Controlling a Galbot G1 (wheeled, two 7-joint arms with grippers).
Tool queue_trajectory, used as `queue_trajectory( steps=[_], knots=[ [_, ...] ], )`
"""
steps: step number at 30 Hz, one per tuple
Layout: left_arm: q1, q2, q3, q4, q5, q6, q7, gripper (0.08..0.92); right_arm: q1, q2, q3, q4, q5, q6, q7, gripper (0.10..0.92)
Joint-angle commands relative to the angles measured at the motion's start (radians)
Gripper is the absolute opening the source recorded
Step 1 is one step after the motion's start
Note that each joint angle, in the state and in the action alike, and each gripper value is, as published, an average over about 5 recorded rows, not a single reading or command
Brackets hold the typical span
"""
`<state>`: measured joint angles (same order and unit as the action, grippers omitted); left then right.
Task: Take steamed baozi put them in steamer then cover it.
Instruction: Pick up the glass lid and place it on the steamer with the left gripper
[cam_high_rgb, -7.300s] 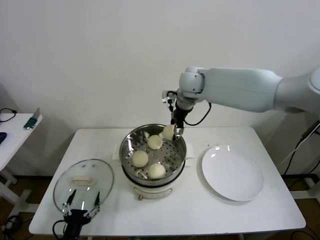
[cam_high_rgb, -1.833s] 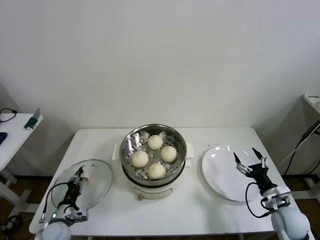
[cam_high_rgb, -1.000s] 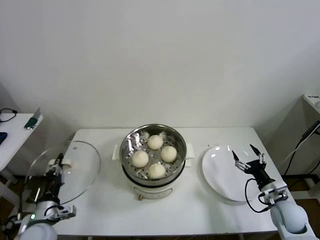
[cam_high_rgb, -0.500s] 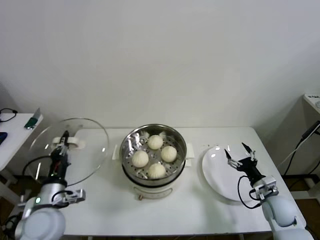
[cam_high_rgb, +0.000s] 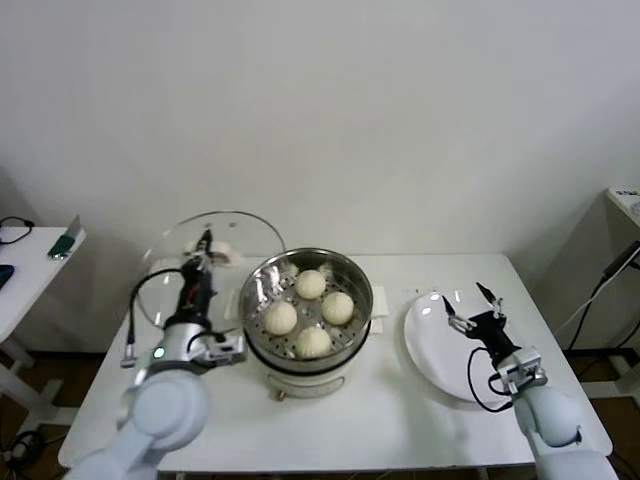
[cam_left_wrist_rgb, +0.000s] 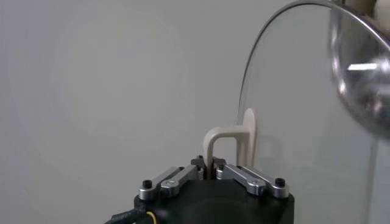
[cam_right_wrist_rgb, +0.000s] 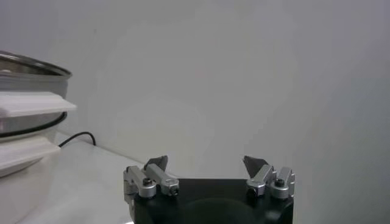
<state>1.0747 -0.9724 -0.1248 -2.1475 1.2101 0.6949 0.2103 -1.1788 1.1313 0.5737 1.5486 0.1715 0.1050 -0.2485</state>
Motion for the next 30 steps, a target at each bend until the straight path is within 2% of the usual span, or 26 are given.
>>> queue_trajectory(
  steps=[1, 7, 17, 23, 30],
  knots=[
    [-0.157, -0.230, 0.265, 0.128, 0.169, 0.089, 0.151, 0.149, 0.004, 0.013, -0.001, -0.003, -0.017, 0.000, 0.002, 0.823],
    [-0.148, -0.314, 0.273, 0.207, 0.218, 0.090, 0.150, 0.149, -0.010, 0.016, 0.020, 0.001, -0.020, 0.005, 0.001, 0.823],
    [-0.158, -0.413, 0.272, 0.294, 0.270, 0.090, 0.147, 0.149, -0.020, 0.018, 0.043, -0.007, -0.023, 0.013, -0.003, 0.823],
    [-0.126, -0.449, 0.269, 0.310, 0.281, 0.090, 0.133, 0.149, -0.019, 0.024, 0.047, -0.011, -0.025, 0.016, -0.006, 0.823],
    [-0.106, -0.458, 0.266, 0.314, 0.276, 0.090, 0.106, 0.149, -0.016, 0.026, 0.052, -0.019, -0.025, 0.019, -0.009, 0.823]
  ],
)
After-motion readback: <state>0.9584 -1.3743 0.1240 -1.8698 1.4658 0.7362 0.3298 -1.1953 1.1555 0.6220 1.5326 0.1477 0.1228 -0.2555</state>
